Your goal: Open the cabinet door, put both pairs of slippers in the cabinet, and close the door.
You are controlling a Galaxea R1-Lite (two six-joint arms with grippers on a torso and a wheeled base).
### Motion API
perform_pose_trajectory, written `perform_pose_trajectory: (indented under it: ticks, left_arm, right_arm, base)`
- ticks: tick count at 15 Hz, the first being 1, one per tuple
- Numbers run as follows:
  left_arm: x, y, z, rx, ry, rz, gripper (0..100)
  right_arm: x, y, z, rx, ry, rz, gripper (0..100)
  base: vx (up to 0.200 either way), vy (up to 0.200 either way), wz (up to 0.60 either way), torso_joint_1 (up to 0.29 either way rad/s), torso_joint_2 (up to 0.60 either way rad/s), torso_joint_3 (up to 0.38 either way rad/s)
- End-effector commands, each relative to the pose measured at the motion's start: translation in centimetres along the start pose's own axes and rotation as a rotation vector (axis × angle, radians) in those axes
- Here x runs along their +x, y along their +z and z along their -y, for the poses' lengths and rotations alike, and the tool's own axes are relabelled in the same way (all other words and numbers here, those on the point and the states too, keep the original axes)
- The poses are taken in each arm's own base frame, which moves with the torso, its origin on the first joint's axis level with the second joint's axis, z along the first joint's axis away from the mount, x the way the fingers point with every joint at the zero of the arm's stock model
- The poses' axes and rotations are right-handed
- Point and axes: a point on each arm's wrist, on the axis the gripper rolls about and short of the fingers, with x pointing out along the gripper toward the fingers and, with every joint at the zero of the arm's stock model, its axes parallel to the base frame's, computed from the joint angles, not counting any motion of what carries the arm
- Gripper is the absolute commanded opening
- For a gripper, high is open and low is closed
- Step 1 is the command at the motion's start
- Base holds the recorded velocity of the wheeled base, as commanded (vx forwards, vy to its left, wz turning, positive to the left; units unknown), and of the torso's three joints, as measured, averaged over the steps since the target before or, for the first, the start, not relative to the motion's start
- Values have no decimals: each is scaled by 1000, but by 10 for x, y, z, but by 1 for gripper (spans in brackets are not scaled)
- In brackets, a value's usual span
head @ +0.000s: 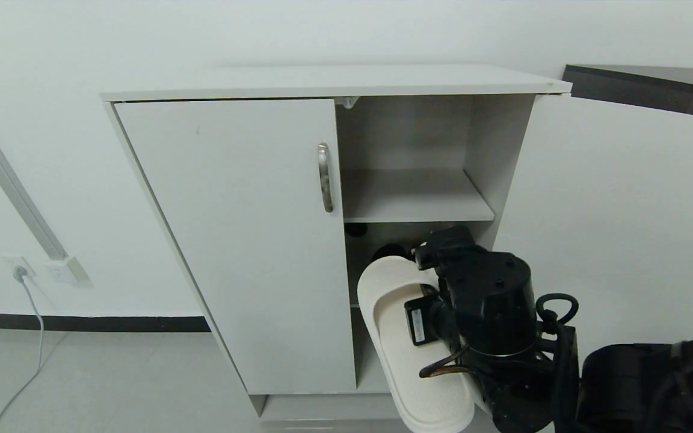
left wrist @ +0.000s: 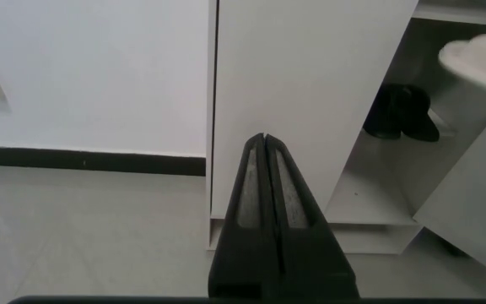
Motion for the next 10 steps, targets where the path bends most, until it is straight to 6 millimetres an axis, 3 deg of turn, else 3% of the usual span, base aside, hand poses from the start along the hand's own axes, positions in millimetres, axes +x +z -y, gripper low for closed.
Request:
perform_pose_trajectory:
  ticks: [1,6,10]
  left_arm:
    - [0,0,0,0,1,-1,0]
    - [0,0,0,0,0,1,0]
    - [0,0,0,0,1,-1,0]
  right_arm:
    - [-19,38,0,59,-27,71,0]
    - [-9,66,2,107,-108,119,0]
    - [12,53,3,86,-145,85,0]
  base:
    - [0,0,0,0,0,0]
    - [0,0,0,0,0,0]
    - [0,0,0,0,0,0]
